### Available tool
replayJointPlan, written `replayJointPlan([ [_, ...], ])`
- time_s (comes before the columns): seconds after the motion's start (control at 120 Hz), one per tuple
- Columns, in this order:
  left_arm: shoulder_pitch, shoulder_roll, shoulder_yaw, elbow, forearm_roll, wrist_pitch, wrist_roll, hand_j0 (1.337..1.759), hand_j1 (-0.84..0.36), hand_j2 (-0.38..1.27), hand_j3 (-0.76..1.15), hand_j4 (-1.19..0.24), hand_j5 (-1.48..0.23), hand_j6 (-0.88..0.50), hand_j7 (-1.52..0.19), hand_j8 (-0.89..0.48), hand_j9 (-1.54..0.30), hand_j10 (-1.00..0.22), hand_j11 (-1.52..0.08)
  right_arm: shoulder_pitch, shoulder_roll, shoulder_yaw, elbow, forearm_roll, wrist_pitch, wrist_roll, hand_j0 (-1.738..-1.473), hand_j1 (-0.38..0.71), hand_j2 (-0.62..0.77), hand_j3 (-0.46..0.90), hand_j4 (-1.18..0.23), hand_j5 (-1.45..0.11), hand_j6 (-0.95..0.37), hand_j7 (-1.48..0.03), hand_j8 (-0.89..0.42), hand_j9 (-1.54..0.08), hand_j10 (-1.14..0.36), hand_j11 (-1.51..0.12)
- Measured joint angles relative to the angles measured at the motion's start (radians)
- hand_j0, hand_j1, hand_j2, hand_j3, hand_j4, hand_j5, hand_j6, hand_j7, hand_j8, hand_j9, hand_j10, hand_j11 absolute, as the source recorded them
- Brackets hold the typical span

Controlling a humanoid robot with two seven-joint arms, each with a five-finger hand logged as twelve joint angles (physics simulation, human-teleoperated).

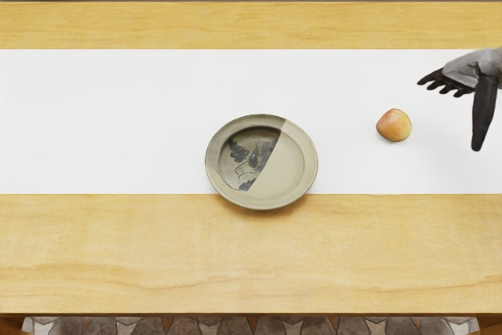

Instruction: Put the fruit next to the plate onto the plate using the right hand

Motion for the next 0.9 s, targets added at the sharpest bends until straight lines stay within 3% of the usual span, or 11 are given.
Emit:
replayJointPlan([
  [0.425,0.0,0.0,0.0,0.0,0.0,0.0,0.0,1.658,0.35,0.0,0.0,0.0,0.0,0.0,0.0,0.0,0.0,0.0,0.0,0.002,0.016,0.105,0.012,0.107,0.0,-0.018,-1.658,-0.35,0.0,0.0,0.0,0.0,-0.01,0.0,0.0,0.0,0.0,0.0],
  [0.633,0.0,0.0,0.0,0.0,0.0,0.0,0.0,1.658,0.35,0.0,0.0,0.0,0.0,0.0,0.0,0.0,0.0,0.0,0.0,-0.049,0.124,0.116,0.055,-0.088,-0.081,-0.018,-1.658,-0.35,0.0,0.0,0.0,0.0,-0.01,0.0,0.0,0.0,0.0,0.0],
  [0.9,0.0,0.0,0.0,0.0,0.0,0.0,0.0,1.658,0.35,0.0,0.0,0.0,0.0,0.0,0.0,0.0,0.0,0.0,0.0,-0.111,0.206,0.111,0.041,-0.26,-0.252,-0.018,-1.658,-0.35,0.0,0.0,0.0,0.0,-0.01,0.0,0.0,0.0,0.0,0.0],
])
